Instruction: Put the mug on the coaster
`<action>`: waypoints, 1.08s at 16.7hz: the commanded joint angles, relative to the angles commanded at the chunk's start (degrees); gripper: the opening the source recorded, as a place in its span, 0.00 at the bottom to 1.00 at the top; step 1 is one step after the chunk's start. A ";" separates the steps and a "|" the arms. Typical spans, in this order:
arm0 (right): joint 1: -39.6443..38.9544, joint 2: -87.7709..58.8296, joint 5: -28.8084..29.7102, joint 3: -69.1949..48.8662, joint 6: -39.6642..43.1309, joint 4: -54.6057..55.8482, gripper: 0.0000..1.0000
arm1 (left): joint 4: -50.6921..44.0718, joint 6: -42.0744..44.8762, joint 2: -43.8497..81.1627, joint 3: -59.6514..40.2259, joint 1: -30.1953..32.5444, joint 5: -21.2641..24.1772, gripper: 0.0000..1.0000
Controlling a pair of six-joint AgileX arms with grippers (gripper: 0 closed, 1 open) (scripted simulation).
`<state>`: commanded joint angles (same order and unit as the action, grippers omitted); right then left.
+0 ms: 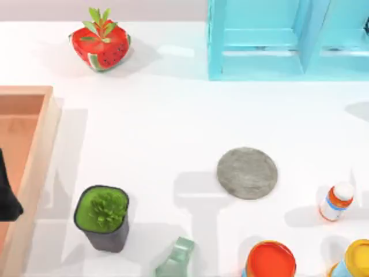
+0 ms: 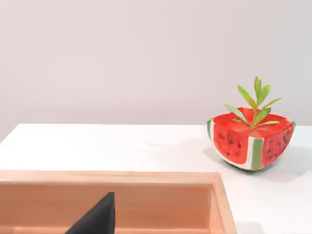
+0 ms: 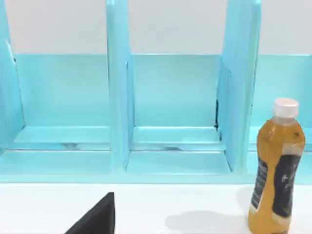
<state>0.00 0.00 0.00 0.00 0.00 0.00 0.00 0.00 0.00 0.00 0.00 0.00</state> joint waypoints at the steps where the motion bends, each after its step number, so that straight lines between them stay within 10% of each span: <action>1: 0.00 0.00 0.00 0.00 0.00 0.00 1.00 | 0.00 0.00 0.00 0.00 0.00 0.00 1.00; 8: 2.15 -9.67 -0.60 -8.12 10.75 -6.75 1.00 | 0.00 0.00 0.00 0.00 0.00 0.00 1.00; 18: 13.08 -50.42 -0.84 -41.93 58.08 -36.14 1.00 | 0.00 0.00 0.00 0.00 0.00 0.00 1.00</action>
<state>13.08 -50.42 -0.84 -41.93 58.08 -36.14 0.00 0.00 0.00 0.00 0.00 0.00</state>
